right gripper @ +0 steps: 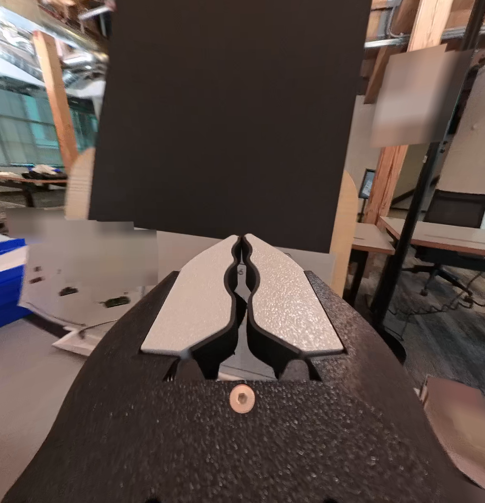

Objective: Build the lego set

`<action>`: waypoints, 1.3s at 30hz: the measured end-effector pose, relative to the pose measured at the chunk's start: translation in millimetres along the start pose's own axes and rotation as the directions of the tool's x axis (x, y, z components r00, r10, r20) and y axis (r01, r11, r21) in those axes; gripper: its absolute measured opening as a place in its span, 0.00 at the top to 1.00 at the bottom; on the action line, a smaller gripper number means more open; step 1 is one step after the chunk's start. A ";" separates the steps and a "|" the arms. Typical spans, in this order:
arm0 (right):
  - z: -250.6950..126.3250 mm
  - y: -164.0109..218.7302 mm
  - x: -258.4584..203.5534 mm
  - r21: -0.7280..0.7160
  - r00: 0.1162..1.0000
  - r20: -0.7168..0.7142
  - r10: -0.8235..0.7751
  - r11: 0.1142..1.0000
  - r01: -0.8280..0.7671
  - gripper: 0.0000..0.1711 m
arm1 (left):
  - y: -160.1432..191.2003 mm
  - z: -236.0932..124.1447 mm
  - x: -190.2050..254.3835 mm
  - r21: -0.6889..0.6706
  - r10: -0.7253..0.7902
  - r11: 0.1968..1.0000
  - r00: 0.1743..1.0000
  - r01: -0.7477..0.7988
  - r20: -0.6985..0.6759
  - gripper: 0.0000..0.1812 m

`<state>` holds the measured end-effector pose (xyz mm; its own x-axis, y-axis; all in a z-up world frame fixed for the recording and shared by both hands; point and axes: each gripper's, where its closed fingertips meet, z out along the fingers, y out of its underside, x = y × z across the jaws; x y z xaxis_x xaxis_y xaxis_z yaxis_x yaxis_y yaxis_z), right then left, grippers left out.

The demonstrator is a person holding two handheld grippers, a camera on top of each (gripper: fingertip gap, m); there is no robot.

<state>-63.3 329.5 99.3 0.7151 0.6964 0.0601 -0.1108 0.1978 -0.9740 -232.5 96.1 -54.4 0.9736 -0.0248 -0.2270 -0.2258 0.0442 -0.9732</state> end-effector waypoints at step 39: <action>-202.3 147.2 -137.5 -0.387 0.823 0.462 0.330 0.910 -0.148 0.97 | 157.2 -24.1 14.1 -0.736 -0.020 0.660 0.975 -0.152 -0.219 0.91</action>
<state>-38.3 123.4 -96.5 0.2328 0.9573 -0.1711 0.0603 -0.1898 -0.9800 -255.1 78.7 -211.6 0.9467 -0.2441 -0.2100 -0.3219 -0.7019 -0.6354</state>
